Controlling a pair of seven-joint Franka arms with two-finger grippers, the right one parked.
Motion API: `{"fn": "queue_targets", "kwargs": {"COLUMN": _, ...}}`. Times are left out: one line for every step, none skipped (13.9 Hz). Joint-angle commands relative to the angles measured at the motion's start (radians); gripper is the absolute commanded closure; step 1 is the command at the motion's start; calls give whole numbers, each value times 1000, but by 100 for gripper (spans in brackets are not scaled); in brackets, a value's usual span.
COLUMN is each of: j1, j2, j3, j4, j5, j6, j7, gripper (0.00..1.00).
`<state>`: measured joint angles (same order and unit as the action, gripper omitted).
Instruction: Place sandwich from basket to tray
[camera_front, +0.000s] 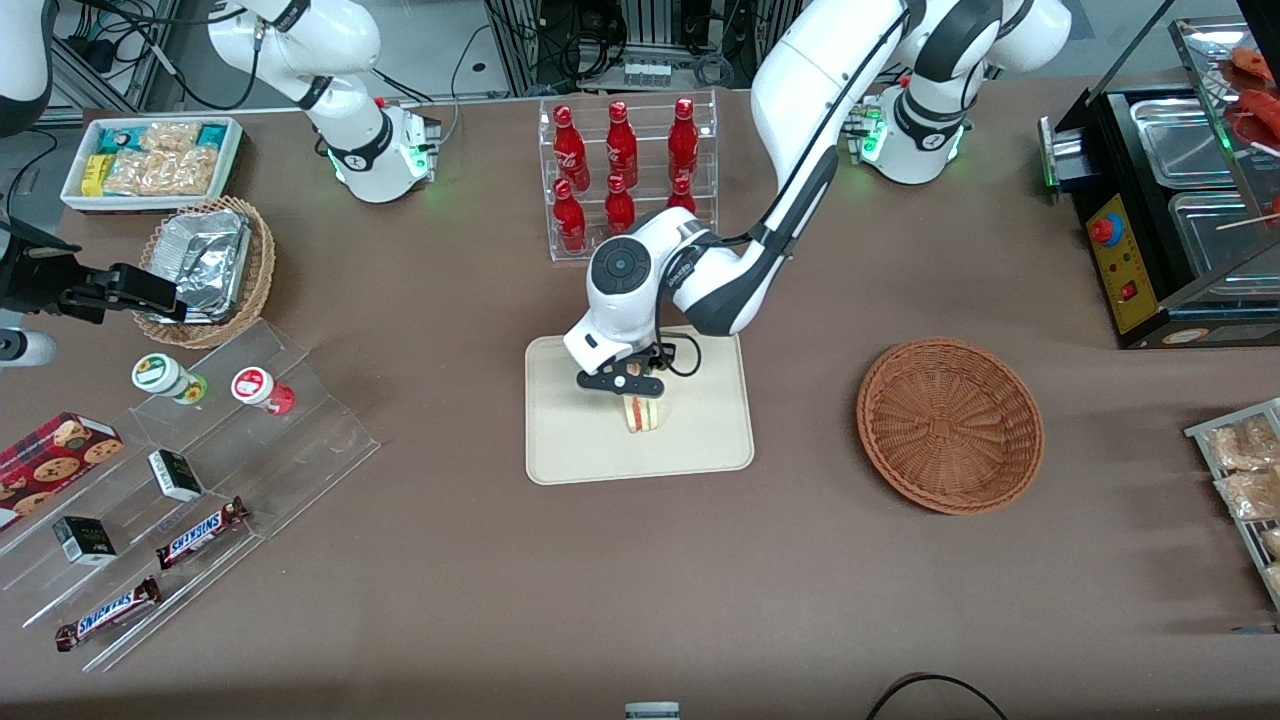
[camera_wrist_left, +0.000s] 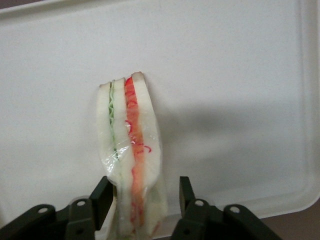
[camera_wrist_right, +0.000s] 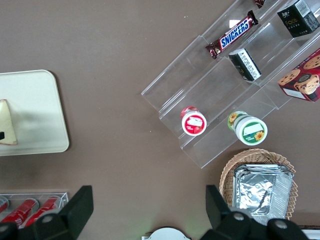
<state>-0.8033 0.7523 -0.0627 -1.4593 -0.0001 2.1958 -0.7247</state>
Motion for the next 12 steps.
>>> {"fn": "queue_targets", "kwargs": {"j1": -10, "j2": -20, "j3": 17, "j4": 28, "j5": 3, "j6": -69, "j7": -19, "gripper": 0}}
{"fn": "queue_targets", "kwargs": {"j1": -8, "j2": -48, "j3": 17, "j4": 28, "j5": 2, "j6": -92, "j7": -19, "gripper": 0}}
{"fn": "queue_targets", "kwargs": {"j1": -8, "j2": -74, "j3": 21, "j4": 27, "j5": -1, "j6": -108, "j7": -19, "gripper": 0}}
{"fn": "queue_targets", "kwargs": {"j1": -5, "j2": -102, "j3": 27, "j4": 27, "j5": -1, "j6": -126, "j7": -21, "gripper": 0}}
{"fn": "queue_targets", "kwargs": {"j1": 6, "j2": -129, "j3": 35, "j4": 27, "j5": -3, "j6": -155, "j7": -22, "gripper": 0}}
{"fn": "queue_targets", "kwargs": {"j1": 15, "j2": -166, "j3": 41, "j4": 25, "j5": -1, "j6": -197, "j7": -22, "gripper": 0}}
{"fn": "queue_targets", "kwargs": {"j1": 38, "j2": -206, "j3": 44, "j4": 21, "j5": 3, "j6": -246, "j7": -21, "gripper": 0}}
{"fn": "queue_targets", "kwargs": {"j1": 55, "j2": -249, "j3": 44, "j4": 17, "j5": 5, "j6": -295, "j7": -21, "gripper": 0}}
{"fn": "queue_targets", "kwargs": {"j1": 78, "j2": -292, "j3": 49, "j4": 14, "j5": 6, "j6": -345, "j7": -19, "gripper": 0}}
{"fn": "queue_targets", "kwargs": {"j1": 105, "j2": -336, "j3": 50, "j4": 4, "j5": 6, "j6": -382, "j7": -15, "gripper": 0}}
{"fn": "queue_targets", "kwargs": {"j1": 131, "j2": -384, "j3": 50, "j4": -21, "j5": 8, "j6": -402, "j7": -6, "gripper": 0}}
{"fn": "queue_targets", "kwargs": {"j1": 157, "j2": -430, "j3": 50, "j4": -53, "j5": 9, "j6": -410, "j7": -2, "gripper": 0}}
